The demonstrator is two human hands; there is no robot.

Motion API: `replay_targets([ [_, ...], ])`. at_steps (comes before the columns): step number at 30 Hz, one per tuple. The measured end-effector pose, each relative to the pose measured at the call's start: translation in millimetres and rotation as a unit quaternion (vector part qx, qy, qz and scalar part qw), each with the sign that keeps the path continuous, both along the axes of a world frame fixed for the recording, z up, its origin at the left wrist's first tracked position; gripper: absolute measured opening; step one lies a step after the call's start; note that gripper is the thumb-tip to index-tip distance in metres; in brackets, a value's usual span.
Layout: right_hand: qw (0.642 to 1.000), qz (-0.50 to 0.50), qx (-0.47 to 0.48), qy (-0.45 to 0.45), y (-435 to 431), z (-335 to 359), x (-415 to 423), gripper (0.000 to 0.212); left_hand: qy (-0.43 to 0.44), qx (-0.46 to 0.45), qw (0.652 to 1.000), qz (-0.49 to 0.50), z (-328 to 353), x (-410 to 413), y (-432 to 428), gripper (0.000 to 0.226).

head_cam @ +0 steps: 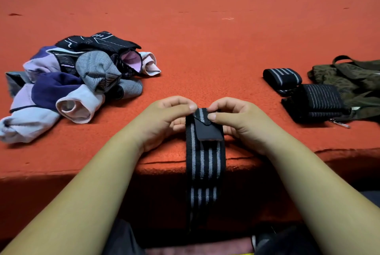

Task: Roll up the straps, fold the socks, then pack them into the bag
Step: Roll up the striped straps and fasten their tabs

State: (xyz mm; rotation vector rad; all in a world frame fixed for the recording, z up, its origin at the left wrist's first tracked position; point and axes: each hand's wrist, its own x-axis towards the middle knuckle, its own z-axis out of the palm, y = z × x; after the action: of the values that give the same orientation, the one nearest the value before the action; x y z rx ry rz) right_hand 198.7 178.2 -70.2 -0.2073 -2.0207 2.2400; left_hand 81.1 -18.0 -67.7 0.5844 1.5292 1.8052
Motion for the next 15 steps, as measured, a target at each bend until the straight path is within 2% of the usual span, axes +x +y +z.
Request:
replay_targets([
  [7,0.997,0.013,0.079,0.007,-1.9,1.8,3.7,0.018,0.022,-0.003,1.0,0.009,-0.7,0.6,0.3,0.018],
  [15,0.994,0.025,0.105,0.012,-2.7,2.6,7.0,0.028,0.029,-0.016,0.999,0.019,-3.1,0.9,1.1,0.019],
])
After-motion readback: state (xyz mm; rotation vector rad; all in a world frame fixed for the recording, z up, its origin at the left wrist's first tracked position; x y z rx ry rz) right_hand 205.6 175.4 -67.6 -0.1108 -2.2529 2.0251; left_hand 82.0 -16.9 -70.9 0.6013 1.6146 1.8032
